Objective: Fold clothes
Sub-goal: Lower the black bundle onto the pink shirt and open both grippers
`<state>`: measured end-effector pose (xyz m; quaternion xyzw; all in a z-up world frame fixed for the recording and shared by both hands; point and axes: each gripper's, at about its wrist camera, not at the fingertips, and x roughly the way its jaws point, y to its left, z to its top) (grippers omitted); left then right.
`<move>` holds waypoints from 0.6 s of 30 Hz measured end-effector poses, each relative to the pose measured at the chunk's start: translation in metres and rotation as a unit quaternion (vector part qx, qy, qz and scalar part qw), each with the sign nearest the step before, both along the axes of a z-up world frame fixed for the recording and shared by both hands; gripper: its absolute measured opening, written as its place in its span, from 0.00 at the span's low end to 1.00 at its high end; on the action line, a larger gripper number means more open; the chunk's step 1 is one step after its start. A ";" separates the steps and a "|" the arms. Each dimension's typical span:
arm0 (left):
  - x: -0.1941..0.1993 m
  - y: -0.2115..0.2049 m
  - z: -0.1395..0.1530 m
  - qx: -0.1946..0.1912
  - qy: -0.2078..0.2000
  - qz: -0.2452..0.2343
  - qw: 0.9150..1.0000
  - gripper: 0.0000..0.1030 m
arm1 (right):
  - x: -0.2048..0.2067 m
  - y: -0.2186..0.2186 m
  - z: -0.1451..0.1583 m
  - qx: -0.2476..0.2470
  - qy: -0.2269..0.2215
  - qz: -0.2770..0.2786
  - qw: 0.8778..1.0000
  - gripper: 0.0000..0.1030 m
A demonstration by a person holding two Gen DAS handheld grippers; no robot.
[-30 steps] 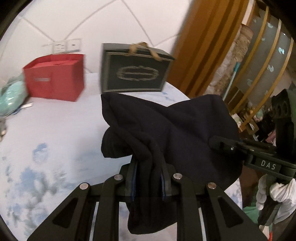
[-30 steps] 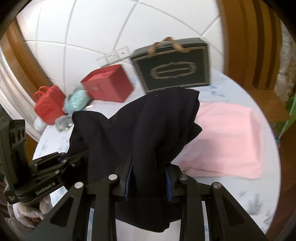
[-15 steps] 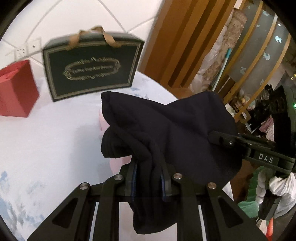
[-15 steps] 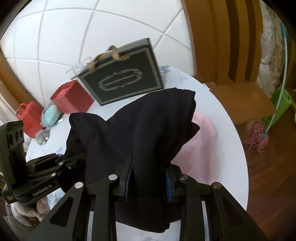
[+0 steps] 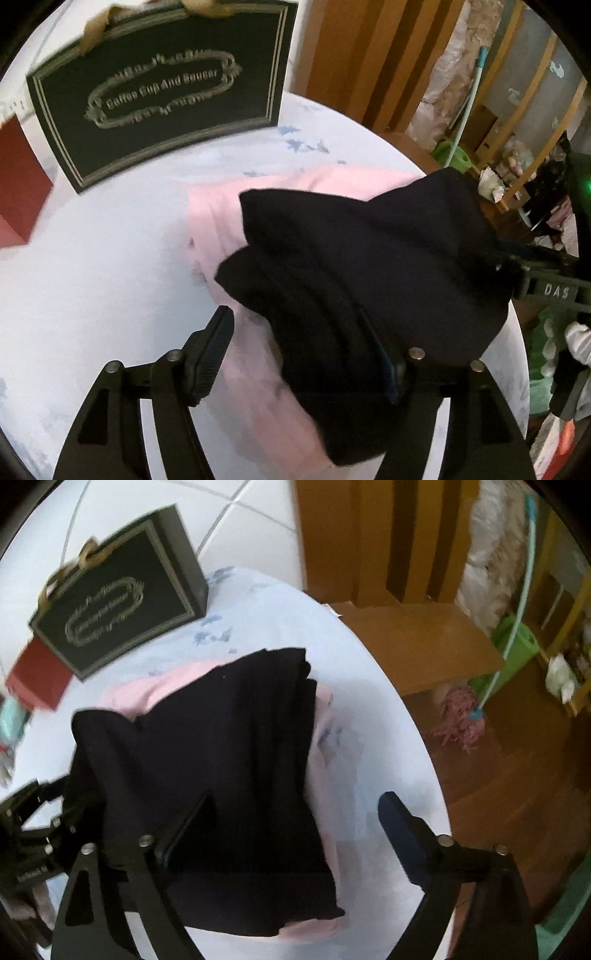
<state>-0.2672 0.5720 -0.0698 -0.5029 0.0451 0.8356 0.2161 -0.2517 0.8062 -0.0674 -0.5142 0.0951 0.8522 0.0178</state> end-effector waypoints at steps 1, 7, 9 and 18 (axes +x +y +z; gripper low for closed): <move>0.003 -0.001 0.005 -0.002 0.006 0.000 1.000 0.67 | 0.003 -0.001 0.005 -0.001 0.006 0.000 1.000 0.95; 0.018 -0.004 0.027 0.010 -0.009 0.012 1.000 0.67 | 0.029 -0.022 0.026 -0.010 0.039 0.018 0.999 1.00; 0.024 -0.002 0.030 0.001 -0.012 0.021 1.000 0.67 | 0.040 -0.027 0.027 -0.012 0.045 0.017 0.999 1.00; 0.047 0.009 0.043 -0.010 0.000 0.023 1.000 0.67 | 0.077 -0.038 0.019 -0.027 0.042 0.017 0.999 1.00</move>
